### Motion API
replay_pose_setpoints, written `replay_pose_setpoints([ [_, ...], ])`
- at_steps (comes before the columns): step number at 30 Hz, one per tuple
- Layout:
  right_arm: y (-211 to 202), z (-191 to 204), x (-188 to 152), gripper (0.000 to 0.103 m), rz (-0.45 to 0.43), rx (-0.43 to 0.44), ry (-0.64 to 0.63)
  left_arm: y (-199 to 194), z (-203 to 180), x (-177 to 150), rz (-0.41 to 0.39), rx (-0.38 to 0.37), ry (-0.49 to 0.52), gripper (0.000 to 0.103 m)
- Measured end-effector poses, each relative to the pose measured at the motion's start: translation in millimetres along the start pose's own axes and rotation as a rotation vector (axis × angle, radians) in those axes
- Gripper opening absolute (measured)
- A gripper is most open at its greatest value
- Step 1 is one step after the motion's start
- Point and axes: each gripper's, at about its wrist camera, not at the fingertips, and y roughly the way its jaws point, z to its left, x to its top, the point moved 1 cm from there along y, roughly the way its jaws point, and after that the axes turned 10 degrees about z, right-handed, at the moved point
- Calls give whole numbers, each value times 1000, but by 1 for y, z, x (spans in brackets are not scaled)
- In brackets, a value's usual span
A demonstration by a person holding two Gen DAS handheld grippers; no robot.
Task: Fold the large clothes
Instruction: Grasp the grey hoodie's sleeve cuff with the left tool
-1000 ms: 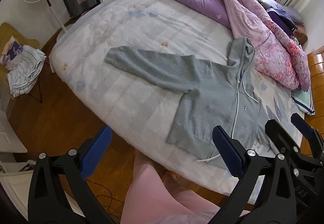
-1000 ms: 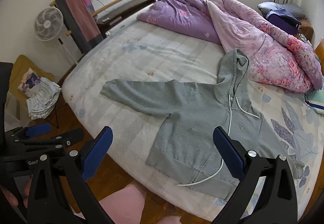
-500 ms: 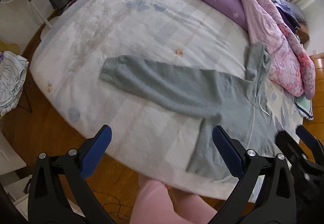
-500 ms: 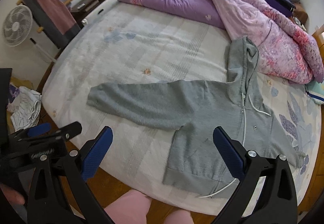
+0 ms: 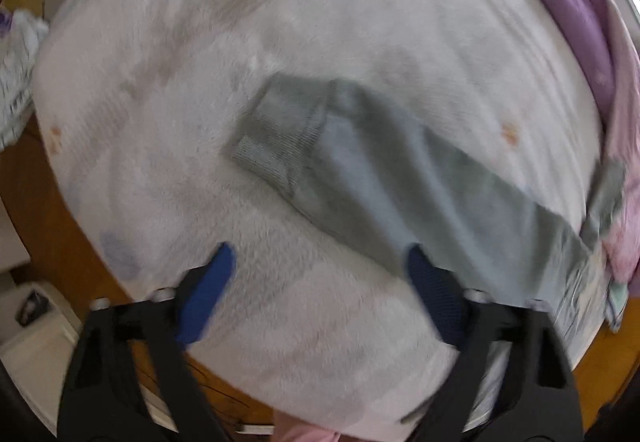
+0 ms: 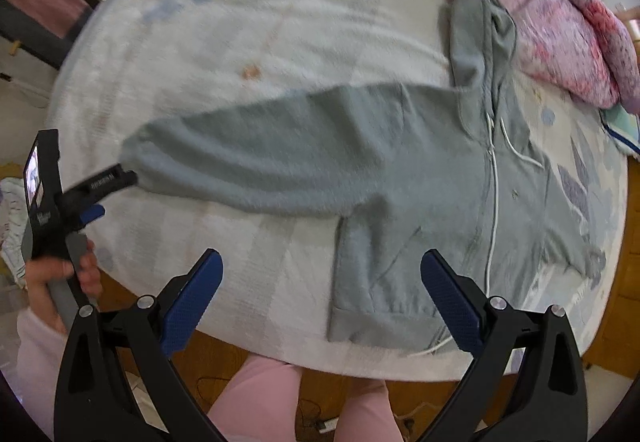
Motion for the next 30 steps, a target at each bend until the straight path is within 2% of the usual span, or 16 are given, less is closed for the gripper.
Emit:
replay_pose_setpoints([
  [3,9,-5,4,95,18,-14,27,25,11,18,22,-11,-57,77],
  [8,19,-6,11,95,38,-26,61,55,18,37,37,-13,-90,77],
  [9,21,-4,11,95,44,-29,61,63,21,41,54,-26,-105,70],
  [10,22,-3,12,95,49,-32,59,68,23,44,64,-42,-114,52],
  [13,26,1,9,95,60,-40,55,74,25,50,53,-51,-122,43],
  [16,29,5,7,95,70,-42,44,65,22,49,21,-62,-88,18],
  [19,30,6,7,95,55,-54,24,46,19,47,-11,-75,-83,16],
  [22,30,3,8,94,8,-67,14,20,12,41,-77,-61,-54,15],
  [24,34,-2,10,84,-18,-40,-1,3,7,39,-118,-49,-28,15],
  [25,38,-6,12,71,-22,-32,-7,-6,2,37,-136,-40,-17,15],
  [26,45,-13,15,62,-19,-26,-3,-18,-4,35,-164,-34,6,15],
  [27,50,-19,18,57,-19,-16,9,-31,-13,32,-179,-31,21,15],
  [29,62,-33,23,36,-24,24,47,-53,-23,24,-234,-11,64,15],
  [30,72,-45,28,33,-18,62,77,-64,-26,22,-254,-7,84,15],
])
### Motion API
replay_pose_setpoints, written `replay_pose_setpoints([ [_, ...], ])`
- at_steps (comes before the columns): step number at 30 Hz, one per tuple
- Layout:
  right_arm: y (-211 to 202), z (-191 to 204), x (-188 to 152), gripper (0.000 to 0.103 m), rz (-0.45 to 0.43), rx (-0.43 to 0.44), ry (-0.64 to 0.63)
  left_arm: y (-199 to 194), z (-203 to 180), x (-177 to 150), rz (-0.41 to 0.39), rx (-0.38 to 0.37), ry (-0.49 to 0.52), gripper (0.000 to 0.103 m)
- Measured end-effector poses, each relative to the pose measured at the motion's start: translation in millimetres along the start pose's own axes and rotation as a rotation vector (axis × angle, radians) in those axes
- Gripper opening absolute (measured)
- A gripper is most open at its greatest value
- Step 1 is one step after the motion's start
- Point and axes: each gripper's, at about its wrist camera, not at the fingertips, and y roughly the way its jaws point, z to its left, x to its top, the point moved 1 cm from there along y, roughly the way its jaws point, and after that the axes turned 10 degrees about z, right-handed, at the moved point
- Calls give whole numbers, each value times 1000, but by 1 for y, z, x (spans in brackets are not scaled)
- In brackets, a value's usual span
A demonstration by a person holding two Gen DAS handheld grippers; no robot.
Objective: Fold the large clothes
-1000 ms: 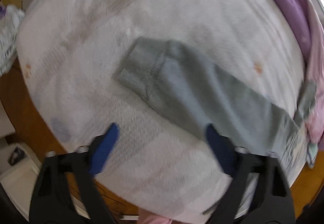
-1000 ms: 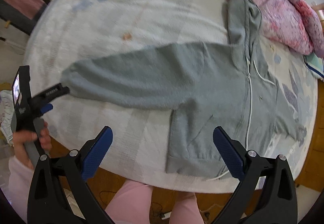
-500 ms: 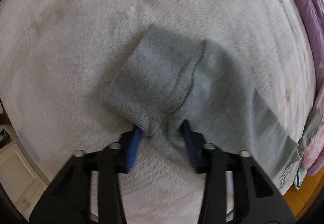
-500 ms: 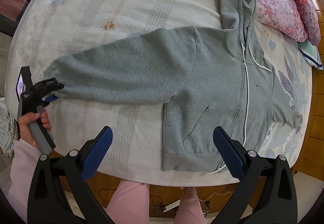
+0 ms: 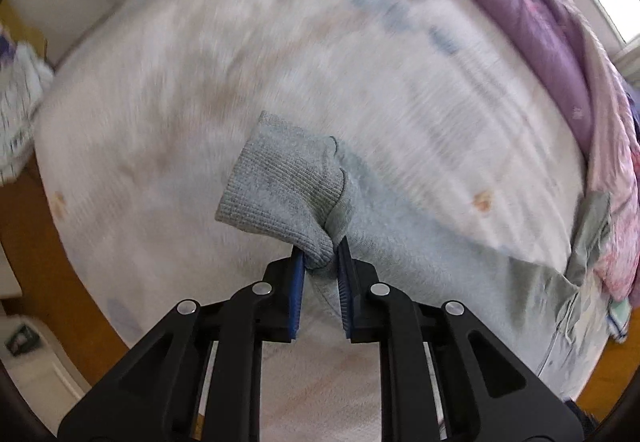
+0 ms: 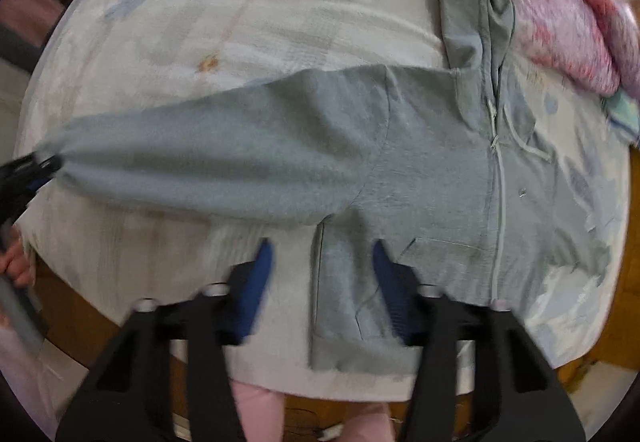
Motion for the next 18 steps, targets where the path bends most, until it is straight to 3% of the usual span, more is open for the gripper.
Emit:
replay_pose_setpoints([
  [5,39,-47,21,4,21,177,152,-51,-36,-7,-106,24,104,15],
  [9,80,-78,41,3,42,302,274,-91,-76,-17,-183,37,181,15],
  [13,132,-92,54,2,120,402,365,-128,-120,-37,-261,68,263,15],
  [18,170,-102,56,1,137,512,391,-156,-183,-67,-255,21,335,15],
])
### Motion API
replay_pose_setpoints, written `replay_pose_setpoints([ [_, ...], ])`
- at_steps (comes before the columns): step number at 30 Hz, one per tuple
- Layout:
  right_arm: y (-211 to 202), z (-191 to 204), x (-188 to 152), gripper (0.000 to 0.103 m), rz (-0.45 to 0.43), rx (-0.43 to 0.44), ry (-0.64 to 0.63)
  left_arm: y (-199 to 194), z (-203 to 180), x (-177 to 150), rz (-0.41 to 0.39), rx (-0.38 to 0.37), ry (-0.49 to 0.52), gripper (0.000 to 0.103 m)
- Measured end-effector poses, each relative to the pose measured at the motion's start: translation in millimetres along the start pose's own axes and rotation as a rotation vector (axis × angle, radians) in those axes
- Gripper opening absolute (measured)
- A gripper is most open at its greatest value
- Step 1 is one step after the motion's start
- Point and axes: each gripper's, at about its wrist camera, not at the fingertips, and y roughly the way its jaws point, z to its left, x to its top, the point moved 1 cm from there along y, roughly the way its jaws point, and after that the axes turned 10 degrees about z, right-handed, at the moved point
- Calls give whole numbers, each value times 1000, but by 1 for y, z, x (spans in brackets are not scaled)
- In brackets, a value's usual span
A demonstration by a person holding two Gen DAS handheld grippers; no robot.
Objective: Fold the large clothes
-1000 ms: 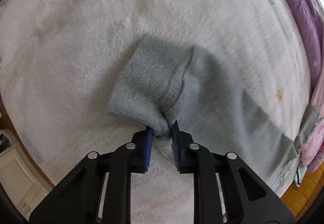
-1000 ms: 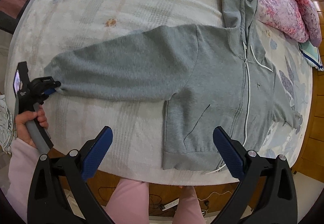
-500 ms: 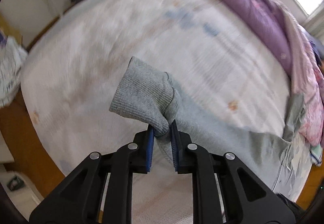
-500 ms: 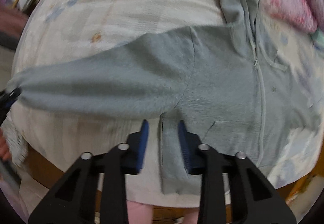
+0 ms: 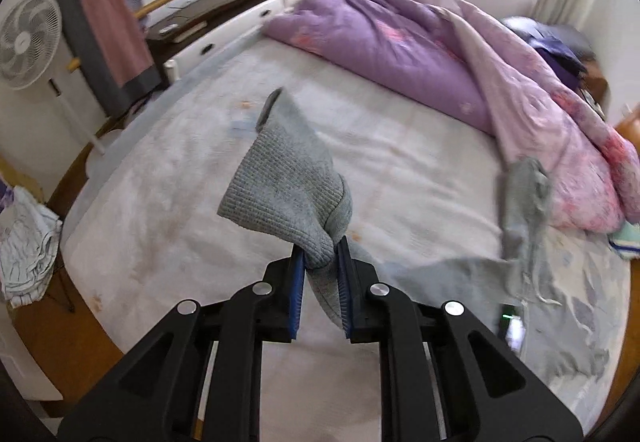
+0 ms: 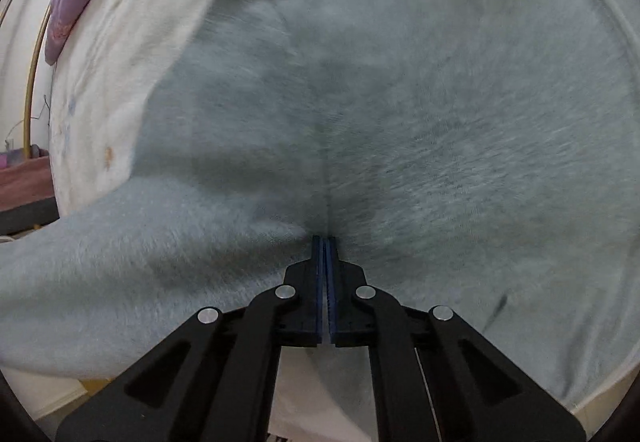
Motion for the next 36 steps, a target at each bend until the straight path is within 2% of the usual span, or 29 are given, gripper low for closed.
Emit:
replay_pose_setpoints([
  [2,0,-3,2,0,11,22,-2,-12,-28,-3,-19,-12,38,15],
  [6,1,-8,3,0,10,43,-44,-31,-98,-9,-50,29,174,15],
  [11,-1,-27,-1,0,10,149,4,-42,-192,-23,-86,8,332,15],
  [15,1,-47,-10,0,31,227,24,-34,-265,-42,-82,-24,460,15],
  [20,1,-84,-36,0,91,324,90,-14,-351,-78,-49,-31,620,15],
  [25,-13,-142,-75,0,104,418,174,29,-431,-130,13,-60,767,15],
  [27,-28,-171,-94,0,86,453,252,57,-458,-155,49,-69,824,15],
  [31,-71,-226,-130,2,13,526,395,122,-494,-197,139,-23,867,15],
  [36,-127,-304,-170,2,-96,482,581,183,-519,-241,220,46,921,15],
])
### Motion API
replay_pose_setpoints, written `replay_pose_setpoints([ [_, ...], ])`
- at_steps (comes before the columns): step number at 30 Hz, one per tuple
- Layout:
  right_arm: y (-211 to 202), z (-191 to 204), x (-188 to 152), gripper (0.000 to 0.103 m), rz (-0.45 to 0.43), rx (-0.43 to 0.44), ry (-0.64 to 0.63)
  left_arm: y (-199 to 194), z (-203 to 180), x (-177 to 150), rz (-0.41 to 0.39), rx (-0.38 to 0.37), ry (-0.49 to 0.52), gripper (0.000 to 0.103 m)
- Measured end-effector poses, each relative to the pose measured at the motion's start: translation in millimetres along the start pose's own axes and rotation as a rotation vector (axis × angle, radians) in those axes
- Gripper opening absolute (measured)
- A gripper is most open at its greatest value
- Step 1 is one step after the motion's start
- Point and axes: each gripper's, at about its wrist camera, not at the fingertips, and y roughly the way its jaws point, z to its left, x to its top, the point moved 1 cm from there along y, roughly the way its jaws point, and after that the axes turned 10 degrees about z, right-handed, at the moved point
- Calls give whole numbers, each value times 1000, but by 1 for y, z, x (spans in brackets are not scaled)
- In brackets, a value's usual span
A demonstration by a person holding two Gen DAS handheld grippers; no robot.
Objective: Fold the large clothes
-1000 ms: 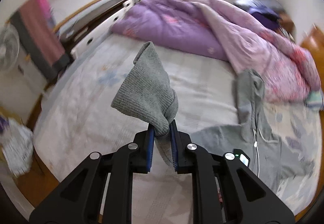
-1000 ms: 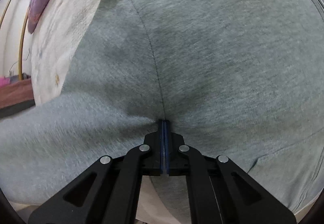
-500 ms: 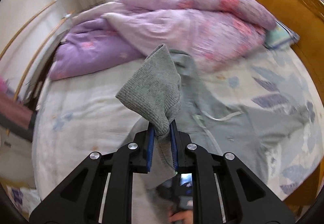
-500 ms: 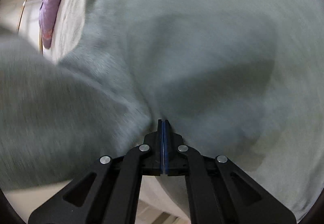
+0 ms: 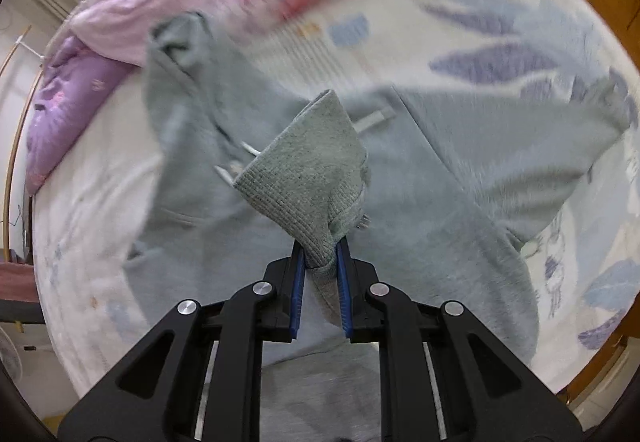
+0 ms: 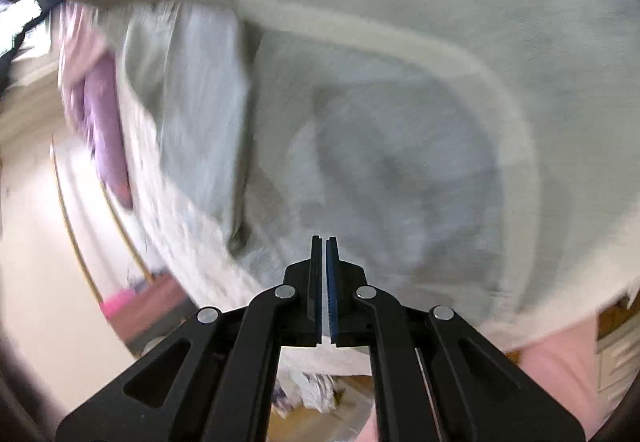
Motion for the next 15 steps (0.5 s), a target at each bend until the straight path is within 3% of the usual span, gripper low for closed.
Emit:
replay_pose_setpoints([
  [1,-14,-8,2,2,-30,-5,30,9,-8,1,19,-8,5,16],
  [3,-48,-28,12,2,-99,-22,82,25,-27,2,69,-19,30,31],
  [4,-71,-37,17,2,-148,-25,107,30,-34,1,87,-23,46,52],
  [5,-81,-37,19,4,-171,-32,116,32,-41,0,94,-31,62,63],
  [9,-137,-33,42,11,-297,-73,102,21,-40,-13,79,-96,89,75],
  [12,-151,-7,56,34,-332,-104,28,12,-14,-26,74,-145,42,77],
  [13,-152,3,62,56,-344,-129,-2,11,2,-33,80,-170,2,79],
  [14,-134,20,64,68,-353,-150,-25,11,13,-38,88,-188,-32,80],
  [15,-130,32,72,68,-363,-185,-63,15,35,-47,109,-215,-102,80],
])
